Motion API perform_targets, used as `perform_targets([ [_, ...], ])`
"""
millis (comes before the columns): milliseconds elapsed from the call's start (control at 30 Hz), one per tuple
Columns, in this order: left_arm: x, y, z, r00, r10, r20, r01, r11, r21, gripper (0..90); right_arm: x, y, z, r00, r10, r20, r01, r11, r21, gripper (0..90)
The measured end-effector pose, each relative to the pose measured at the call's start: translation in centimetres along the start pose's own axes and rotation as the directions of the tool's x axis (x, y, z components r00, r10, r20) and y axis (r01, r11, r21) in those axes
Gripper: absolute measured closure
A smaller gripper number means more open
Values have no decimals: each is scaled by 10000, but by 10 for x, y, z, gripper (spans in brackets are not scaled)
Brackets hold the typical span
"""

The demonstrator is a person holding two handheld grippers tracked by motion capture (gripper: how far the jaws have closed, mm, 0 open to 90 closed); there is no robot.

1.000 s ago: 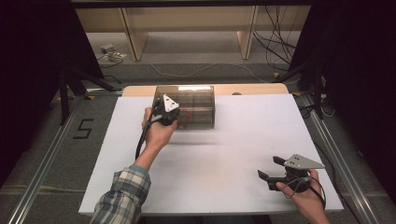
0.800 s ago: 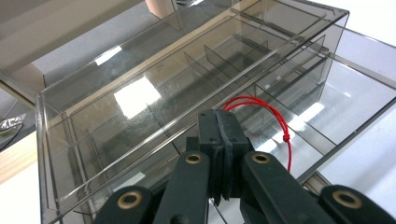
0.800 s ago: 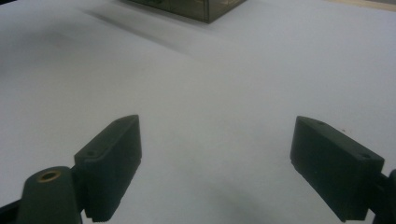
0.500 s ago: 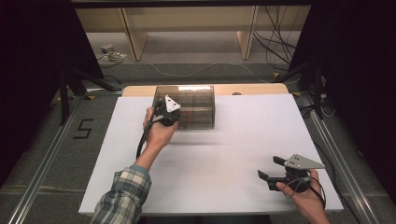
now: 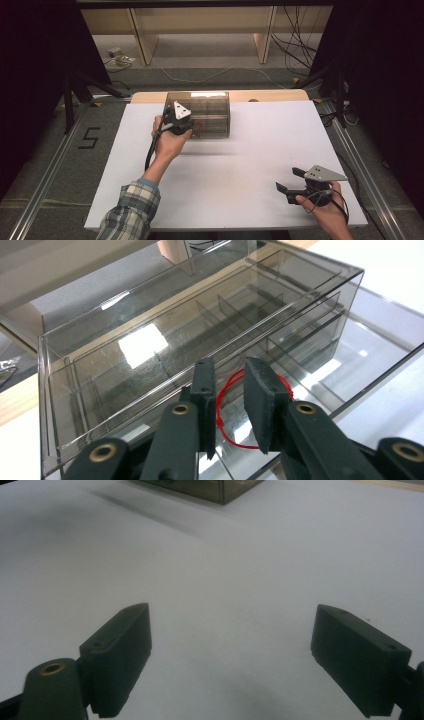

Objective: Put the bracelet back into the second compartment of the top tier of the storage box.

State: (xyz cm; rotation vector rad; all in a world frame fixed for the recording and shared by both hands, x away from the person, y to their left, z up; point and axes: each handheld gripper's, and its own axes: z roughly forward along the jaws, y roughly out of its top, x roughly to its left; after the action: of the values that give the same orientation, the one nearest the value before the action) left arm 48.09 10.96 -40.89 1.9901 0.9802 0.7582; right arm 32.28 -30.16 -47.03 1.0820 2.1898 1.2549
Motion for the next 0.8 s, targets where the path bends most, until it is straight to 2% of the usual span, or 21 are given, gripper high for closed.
perform_targets([
  [200, 1, 0, -4, 9993, -341, 119, 340, 9994, 114, 656, 0, 0, 0, 10000, 3, -1, -3, 10000, 2, 173],
  [333, 2, -1, -7, 9995, -316, -10, 316, 9994, 142, 585, 0, 0, 0, 10000, -33, -6, 33, 10000, -12, 173],
  [600, 5, 0, -16, 9959, -898, 82, 896, 9958, 188, 437, 0, 0, 1, 10000, -19, -15, 19, 10000, -4, 173],
  [800, 2, -1, -28, 9944, -1023, -262, 1029, 9944, 231, 327, 0, 0, 1, 10000, -21, -40, 21, 10000, -42, 173],
])
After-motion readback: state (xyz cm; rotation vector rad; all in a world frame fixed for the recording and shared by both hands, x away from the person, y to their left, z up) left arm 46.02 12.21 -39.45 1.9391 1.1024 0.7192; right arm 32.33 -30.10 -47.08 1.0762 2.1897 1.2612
